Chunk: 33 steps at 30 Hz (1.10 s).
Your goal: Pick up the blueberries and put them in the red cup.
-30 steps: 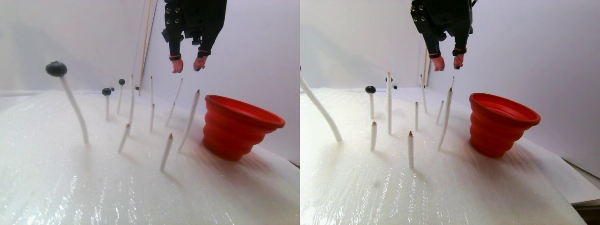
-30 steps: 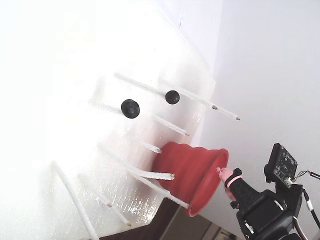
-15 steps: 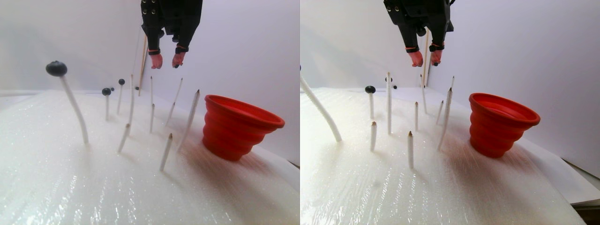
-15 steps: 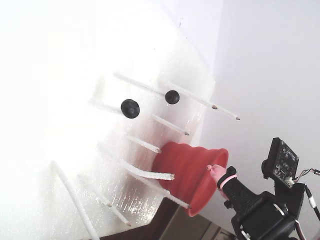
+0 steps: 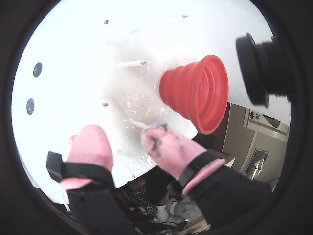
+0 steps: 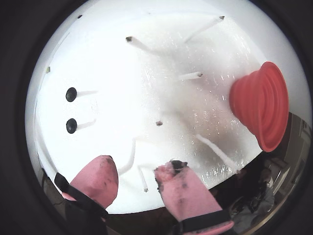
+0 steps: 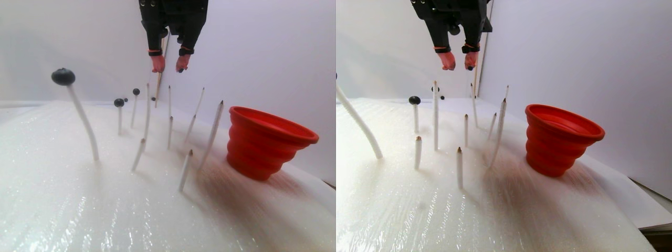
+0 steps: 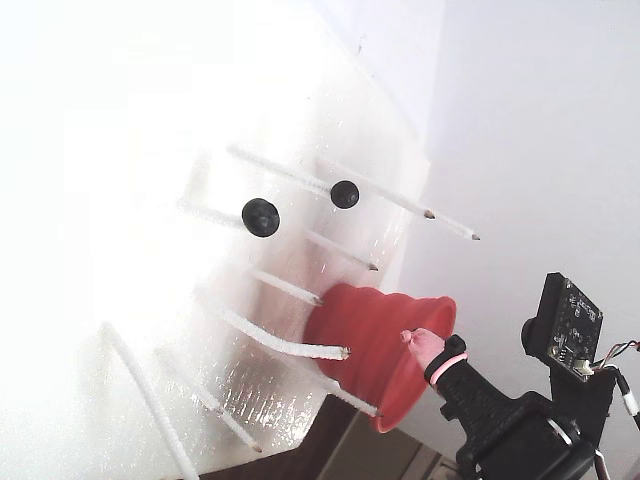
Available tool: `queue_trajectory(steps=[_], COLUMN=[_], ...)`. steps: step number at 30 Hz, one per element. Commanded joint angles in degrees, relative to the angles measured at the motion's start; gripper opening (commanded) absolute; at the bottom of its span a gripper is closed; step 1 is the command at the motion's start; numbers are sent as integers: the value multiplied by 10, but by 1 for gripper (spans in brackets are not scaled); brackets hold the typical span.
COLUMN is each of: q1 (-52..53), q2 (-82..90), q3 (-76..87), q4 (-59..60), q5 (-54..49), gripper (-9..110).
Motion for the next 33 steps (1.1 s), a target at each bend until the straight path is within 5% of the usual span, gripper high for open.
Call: queue_trajectory(steps=[1,33], q1=[-4,-79], q2=[50,-62], q3=[-6,-52], q4=[0,-69], q5=[10,9], gripper=[15,16])
